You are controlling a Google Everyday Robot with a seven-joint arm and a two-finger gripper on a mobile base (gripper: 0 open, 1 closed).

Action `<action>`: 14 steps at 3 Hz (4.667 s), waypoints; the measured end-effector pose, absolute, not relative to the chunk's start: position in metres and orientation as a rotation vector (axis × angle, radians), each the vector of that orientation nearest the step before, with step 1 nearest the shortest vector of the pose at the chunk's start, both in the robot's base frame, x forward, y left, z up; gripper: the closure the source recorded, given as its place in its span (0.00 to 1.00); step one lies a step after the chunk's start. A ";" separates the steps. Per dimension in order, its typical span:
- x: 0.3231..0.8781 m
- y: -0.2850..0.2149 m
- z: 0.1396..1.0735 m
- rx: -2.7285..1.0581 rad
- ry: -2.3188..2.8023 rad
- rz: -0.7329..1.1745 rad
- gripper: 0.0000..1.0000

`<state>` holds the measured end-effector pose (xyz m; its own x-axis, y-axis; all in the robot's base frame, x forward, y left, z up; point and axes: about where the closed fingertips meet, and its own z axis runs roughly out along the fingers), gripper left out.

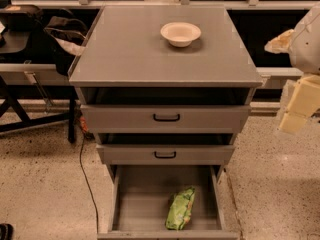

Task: Pick green rice chip bag from bottom drawer and place on counter

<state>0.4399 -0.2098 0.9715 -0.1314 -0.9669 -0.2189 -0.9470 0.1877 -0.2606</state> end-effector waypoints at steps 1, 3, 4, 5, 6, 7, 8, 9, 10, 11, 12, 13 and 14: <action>0.444 -0.205 0.968 -1.897 1.990 -0.085 0.00; 0.440 -0.191 0.935 -2.009 1.664 -0.054 0.00; 0.435 -0.176 0.917 -2.078 1.539 -0.022 0.00; 0.434 -0.174 0.916 -2.097 1.510 -0.027 0.00; 0.430 -0.173 0.918 -2.105 1.510 -0.049 0.00; 0.429 -0.166 0.899 -2.130 1.523 -0.093 0.00; 0.433 -0.158 0.863 -2.176 1.538 -0.100 0.00; 0.438 -0.154 0.829 -2.185 1.562 -0.065 0.00; 0.440 -0.145 0.773 -2.181 1.604 0.039 0.00; 0.440 -0.145 0.773 -2.181 1.604 0.039 0.00; 0.447 -0.139 0.765 -2.160 1.589 0.066 0.00; 0.463 -0.129 0.747 -2.156 1.566 0.110 0.00; 0.482 -0.117 0.722 -2.161 1.561 0.138 0.00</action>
Offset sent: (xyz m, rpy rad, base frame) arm 0.0038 0.0157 -0.0390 0.0596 -0.2293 0.3895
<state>0.4821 -0.1172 0.7219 0.3486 -0.8715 -0.3449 -0.9184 -0.2442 -0.3112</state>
